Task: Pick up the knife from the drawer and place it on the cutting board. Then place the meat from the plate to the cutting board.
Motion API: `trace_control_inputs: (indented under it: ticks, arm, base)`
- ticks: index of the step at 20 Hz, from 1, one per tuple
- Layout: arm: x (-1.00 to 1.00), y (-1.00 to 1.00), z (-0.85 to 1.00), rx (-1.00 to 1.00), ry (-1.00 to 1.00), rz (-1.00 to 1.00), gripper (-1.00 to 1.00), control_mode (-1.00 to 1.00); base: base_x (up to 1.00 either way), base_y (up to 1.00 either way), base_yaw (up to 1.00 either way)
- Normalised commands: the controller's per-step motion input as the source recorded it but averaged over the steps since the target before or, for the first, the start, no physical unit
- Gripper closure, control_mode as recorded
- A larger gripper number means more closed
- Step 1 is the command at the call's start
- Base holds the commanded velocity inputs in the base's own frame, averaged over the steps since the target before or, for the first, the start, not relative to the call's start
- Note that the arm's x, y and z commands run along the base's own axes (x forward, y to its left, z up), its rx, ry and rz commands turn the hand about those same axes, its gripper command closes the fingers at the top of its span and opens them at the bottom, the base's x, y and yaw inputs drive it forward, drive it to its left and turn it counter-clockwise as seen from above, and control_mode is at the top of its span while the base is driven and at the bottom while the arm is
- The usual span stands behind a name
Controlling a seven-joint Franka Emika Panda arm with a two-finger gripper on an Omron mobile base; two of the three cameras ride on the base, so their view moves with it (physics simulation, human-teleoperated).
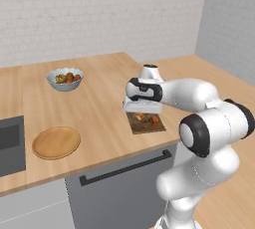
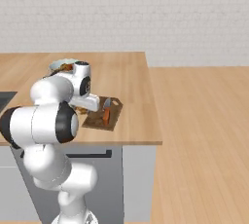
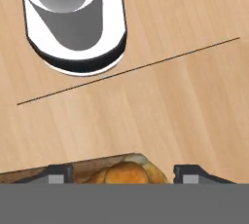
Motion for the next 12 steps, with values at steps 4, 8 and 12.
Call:
trace_control_inputs:
  ticks: [4, 8, 12]
  arm:
    - [0.44, -0.26, -0.10, -0.01, 0.04, 0.00, 1.00, -1.00]
    - [0.37, -0.24, -0.14, -0.03, 0.00, 0.00, 1.00, -1.00]
    - [0.41, -0.02, -0.50, -0.05, 0.03, 0.00, 1.00, -1.00]
  base:
    - [0.00, 0.00, 0.00]
    - [0.00, 0.00, 0.00]
    - [0.00, 0.00, 0.00]
